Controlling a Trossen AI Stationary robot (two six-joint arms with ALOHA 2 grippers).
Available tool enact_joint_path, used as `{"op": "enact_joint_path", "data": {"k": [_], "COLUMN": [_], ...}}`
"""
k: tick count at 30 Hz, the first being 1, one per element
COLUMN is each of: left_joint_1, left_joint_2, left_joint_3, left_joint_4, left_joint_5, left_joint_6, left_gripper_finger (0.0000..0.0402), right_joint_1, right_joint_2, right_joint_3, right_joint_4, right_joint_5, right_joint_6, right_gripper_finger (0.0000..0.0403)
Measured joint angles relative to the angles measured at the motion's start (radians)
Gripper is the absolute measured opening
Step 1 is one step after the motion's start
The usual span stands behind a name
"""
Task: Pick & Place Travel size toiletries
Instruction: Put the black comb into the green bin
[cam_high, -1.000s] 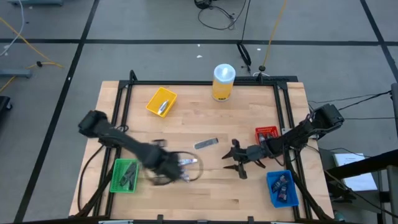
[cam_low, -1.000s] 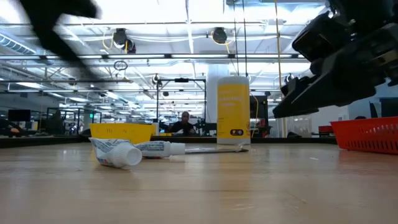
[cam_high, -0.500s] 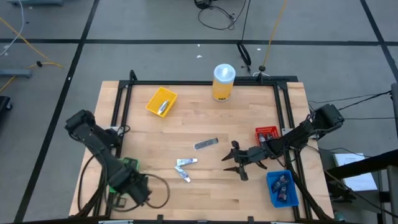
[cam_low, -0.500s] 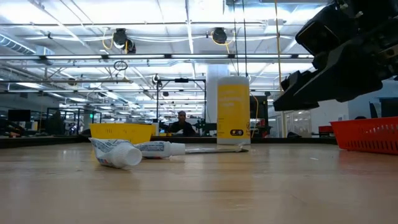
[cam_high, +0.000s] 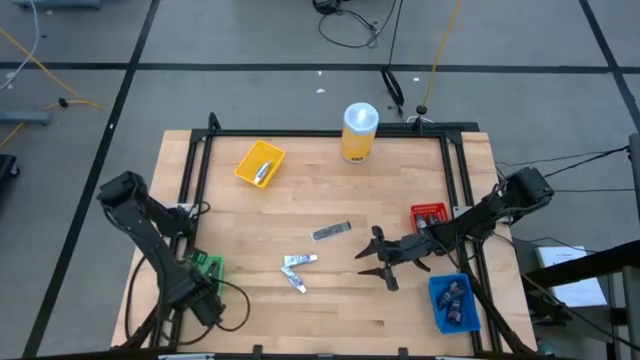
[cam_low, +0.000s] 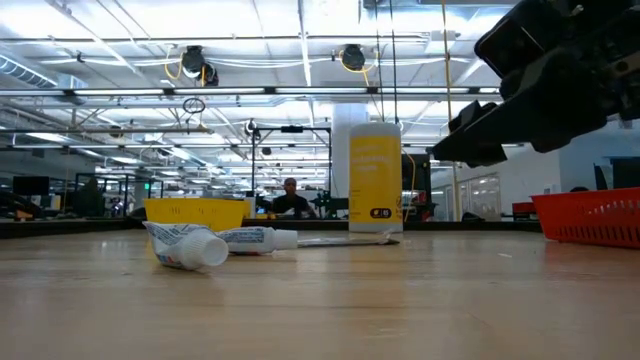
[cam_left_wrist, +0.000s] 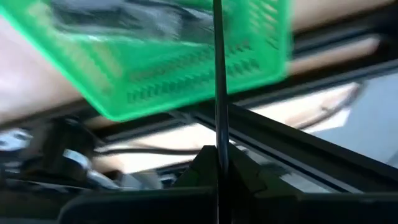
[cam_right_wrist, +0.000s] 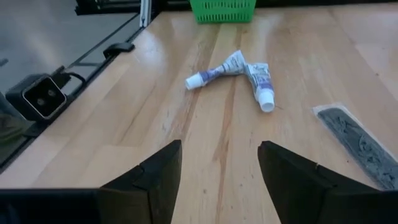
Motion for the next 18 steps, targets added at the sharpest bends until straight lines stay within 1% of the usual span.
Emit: {"op": "enact_joint_path", "data": {"k": [3, 6, 13, 18], "left_joint_1": [0.028, 0.056, 0.095, 0.119], "left_joint_2": [0.0, 0.006, 0.006, 0.013], "left_joint_3": [-0.026, -0.039, -0.039, -0.039], "left_joint_4": [-0.001, 0.0, -0.002, -0.002], "left_joint_5": [-0.032, -0.019, -0.005, -0.042], "left_joint_6": [0.066, 0.171, 0.448, 0.537], "left_gripper_finger": [0.0004, 0.0002, 0.0019, 0.0017], "right_joint_1": [0.0, 0.0, 0.0, 0.001], "right_joint_2": [0.0, 0.0, 0.0, 0.0], "right_joint_3": [0.0, 0.0, 0.0, 0.0], "right_joint_4": [0.012, 0.0, -0.024, -0.025], "right_joint_5": [0.0, 0.0, -0.001, -0.002], "right_joint_6": [0.0, 0.0, 0.019, 0.02], "right_gripper_finger": [0.0203, 0.0201, 0.0201, 0.0201]}}
